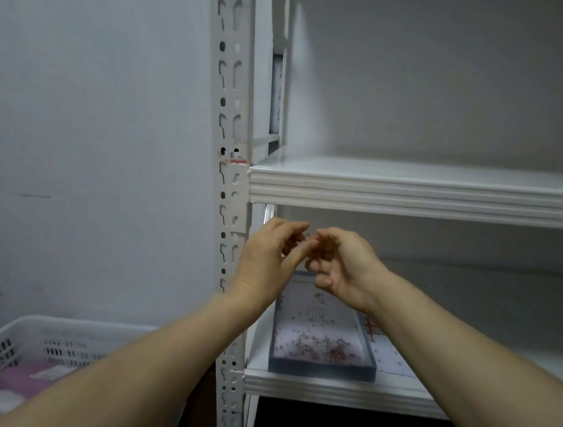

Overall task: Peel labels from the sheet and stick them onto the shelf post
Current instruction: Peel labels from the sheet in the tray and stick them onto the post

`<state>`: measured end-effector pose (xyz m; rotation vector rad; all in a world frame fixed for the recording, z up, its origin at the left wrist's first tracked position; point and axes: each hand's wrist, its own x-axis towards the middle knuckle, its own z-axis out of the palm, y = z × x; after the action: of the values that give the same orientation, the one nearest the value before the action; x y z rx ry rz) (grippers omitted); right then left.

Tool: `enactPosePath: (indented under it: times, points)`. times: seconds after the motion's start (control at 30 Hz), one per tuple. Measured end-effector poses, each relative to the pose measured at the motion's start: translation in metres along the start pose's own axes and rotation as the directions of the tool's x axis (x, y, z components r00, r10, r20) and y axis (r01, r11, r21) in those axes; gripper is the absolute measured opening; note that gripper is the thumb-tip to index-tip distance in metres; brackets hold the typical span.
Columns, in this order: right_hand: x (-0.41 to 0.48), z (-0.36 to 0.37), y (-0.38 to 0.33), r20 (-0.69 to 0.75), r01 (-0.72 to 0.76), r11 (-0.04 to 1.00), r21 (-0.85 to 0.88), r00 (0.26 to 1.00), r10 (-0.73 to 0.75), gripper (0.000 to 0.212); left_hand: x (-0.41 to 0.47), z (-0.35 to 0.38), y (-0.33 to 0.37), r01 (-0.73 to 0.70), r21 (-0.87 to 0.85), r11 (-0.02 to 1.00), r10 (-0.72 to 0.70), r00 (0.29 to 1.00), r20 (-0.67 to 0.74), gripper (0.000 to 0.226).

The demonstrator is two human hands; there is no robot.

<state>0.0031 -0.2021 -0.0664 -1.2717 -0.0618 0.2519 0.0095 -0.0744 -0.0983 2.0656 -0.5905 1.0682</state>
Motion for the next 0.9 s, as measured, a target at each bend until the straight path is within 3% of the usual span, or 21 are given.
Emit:
enactPosePath:
  times: [0.1, 0.2, 0.33, 0.43, 0.57, 0.63, 0.77, 0.9]
  points:
    - [0.005, -0.015, 0.003, -0.023, -0.040, 0.997, 0.066, 0.999, 0.042, 0.027, 0.003, 0.016, 0.002, 0.040, 0.001, 0.999, -0.040, 0.999, 0.028, 0.023]
    - [0.010, -0.028, 0.007, -0.026, -0.117, 0.975, 0.191, 0.992, 0.125, 0.027, 0.005, 0.032, 0.006, 0.223, -0.144, 0.964, -0.214, 0.974, 0.073, 0.018]
    - [0.017, -0.046, 0.012, 0.005, -0.184, 0.939, 0.290, 0.982, 0.191, 0.026, 0.011, 0.054, 0.006, 0.565, -0.319, 0.761, -0.536, 0.824, 0.183, 0.008]
    - [0.021, -0.055, 0.016, -0.044, -0.161, 0.970, 0.183, 0.984, 0.171, 0.021, 0.016, 0.066, 0.003, 0.691, -0.364, 0.624, -0.662, 0.715, 0.223, 0.026]
    - [0.027, -0.065, 0.018, -0.228, -0.050, 0.981, -0.190, 0.974, 0.006, 0.012, 0.019, 0.080, -0.002, 0.729, -0.239, 0.642, -0.694, 0.684, 0.223, 0.033]
    - [0.031, -0.070, 0.020, -0.299, -0.040, 0.955, -0.294, 0.953, -0.052, 0.015, 0.020, 0.085, -0.007, 0.732, -0.182, 0.656, -0.699, 0.681, 0.219, 0.030]
    - [0.040, -0.081, 0.024, -0.319, -0.037, 0.939, -0.341, 0.945, -0.078, 0.015, 0.018, 0.094, -0.013, 0.753, -0.109, 0.649, -0.708, 0.650, 0.275, 0.026]
    - [0.048, -0.091, 0.031, -0.319, -0.082, 0.925, -0.370, 0.947, -0.043, 0.015, 0.015, 0.101, -0.009, 0.687, 0.084, 0.722, -0.671, 0.664, 0.331, 0.028]
